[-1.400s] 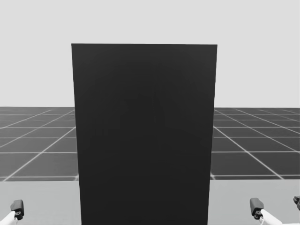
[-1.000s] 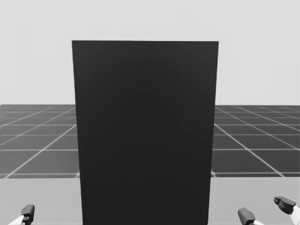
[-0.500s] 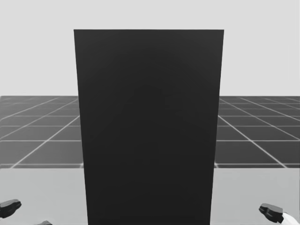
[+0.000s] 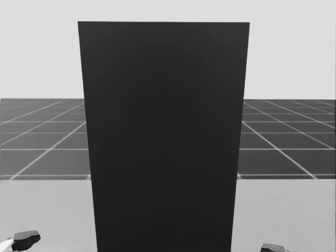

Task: Reach around the screen and pick up the object behind it.

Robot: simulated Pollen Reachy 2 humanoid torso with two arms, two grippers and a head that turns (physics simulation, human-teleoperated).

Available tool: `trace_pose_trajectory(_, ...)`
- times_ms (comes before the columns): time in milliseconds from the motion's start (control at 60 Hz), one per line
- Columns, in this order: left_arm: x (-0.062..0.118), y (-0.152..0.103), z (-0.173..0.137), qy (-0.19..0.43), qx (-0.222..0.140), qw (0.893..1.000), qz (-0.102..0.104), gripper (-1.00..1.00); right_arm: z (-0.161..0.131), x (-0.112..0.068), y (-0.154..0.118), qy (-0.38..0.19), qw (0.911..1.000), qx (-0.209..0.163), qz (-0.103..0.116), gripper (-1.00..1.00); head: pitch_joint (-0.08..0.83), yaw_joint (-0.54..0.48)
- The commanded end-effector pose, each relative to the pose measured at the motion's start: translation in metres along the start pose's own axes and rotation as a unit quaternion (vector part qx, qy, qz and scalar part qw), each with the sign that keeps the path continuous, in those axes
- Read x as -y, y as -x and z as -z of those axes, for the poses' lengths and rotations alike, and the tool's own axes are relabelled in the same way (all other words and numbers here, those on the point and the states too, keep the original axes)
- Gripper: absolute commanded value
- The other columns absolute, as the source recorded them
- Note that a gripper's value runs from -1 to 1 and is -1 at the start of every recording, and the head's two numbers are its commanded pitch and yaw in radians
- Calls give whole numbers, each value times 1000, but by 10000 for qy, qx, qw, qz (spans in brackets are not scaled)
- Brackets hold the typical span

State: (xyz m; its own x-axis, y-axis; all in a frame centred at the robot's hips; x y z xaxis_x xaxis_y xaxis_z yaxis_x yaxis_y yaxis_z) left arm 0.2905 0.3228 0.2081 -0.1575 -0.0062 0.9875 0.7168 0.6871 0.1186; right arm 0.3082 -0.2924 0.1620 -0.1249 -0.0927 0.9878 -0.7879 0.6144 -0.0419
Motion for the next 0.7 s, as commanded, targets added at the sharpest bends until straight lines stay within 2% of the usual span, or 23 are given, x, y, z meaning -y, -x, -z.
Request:
trace_pose_trajectory(17, 7, 3, 6, 214, -5, 9998, 54, -1000, 23, 4, 12, -194, 9998, -61, -12, -1000, 93, -16)
trace_pose_trajectory(333, 14, 6, 9, 357, -34, 9992, 167, -1000, 70, 9, 36, -602, 9979, -120, 227, -1000, 108, -16)
trace_pose_trajectory(450, 16, 8, 9, 385, -40, 9990, 206, -1000, 88, 8, 48, -735, 9967, -223, 249, -1000, 116, -12)
trace_pose_trajectory(700, 18, 11, 8, 418, -35, 9989, 226, -1000, 112, 9, 67, -833, 9950, -382, 402, -1000, 131, -20)
